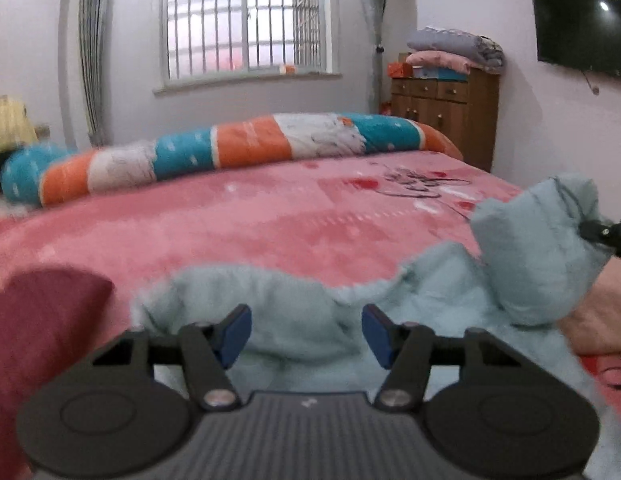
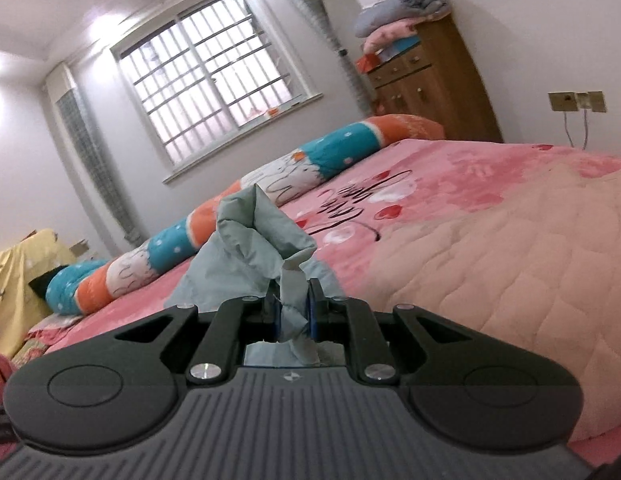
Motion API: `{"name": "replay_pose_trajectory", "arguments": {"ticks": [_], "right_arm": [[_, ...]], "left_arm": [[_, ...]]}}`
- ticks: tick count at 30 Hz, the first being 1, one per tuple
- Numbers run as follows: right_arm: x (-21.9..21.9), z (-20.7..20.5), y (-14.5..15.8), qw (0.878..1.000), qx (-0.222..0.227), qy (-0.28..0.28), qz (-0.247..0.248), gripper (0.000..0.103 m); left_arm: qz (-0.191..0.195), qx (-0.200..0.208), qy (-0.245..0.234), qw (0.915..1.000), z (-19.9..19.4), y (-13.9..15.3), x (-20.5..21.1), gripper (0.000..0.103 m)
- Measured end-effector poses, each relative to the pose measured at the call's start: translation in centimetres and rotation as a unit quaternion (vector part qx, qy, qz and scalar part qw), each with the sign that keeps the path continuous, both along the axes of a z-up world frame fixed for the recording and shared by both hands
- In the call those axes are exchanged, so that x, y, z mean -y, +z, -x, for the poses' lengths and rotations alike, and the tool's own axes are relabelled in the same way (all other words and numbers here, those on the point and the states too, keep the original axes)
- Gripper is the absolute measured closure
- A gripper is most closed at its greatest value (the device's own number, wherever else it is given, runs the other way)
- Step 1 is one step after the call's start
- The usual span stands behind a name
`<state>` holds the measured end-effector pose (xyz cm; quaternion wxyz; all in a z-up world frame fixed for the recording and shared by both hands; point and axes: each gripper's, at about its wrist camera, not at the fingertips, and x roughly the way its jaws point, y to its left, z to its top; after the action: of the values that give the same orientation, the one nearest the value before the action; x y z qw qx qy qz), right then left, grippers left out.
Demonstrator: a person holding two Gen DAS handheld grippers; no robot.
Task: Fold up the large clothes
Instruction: 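Grasp the jacket hem with the left gripper while the right gripper holds a corner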
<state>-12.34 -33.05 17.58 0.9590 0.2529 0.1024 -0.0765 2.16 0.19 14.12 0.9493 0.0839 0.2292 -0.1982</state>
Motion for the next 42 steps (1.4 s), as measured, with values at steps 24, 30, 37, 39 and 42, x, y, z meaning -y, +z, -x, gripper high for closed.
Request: {"name": "replay_pose_trajectory", "arguments": {"ticks": [24, 30, 37, 39, 42], "right_arm": [[-3.4, 1.7, -0.1, 0.999, -0.011, 0.016, -0.037, 0.089], [-2.2, 1.1, -0.4, 0.996, -0.004, 0.025, -0.080, 0.088], [-2.8, 0.8, -0.5, 0.995, -0.010, 0.037, -0.089, 0.088], [-2.9, 0.7, -0.4, 0.995, -0.010, 0.039, -0.091, 0.088], [-2.5, 0.8, -0.6, 0.993, -0.005, 0.042, -0.112, 0.088]], "left_arm": [[-0.087, -0.114, -0.086, 0.9859, -11.3, -3.3, -3.7, 0.026], [-0.146, -0.086, -0.067, 0.9834, -11.4, -5.1, -2.3, 0.018], [-0.219, -0.090, -0.038, 0.9708, -13.3, -8.9, 0.4, 0.009], [-0.216, -0.085, -0.016, 0.9724, -13.9, -9.6, 0.7, 0.013], [-0.182, -0.108, 0.075, 0.9745, -16.1, -10.1, -0.2, 0.013]]}}
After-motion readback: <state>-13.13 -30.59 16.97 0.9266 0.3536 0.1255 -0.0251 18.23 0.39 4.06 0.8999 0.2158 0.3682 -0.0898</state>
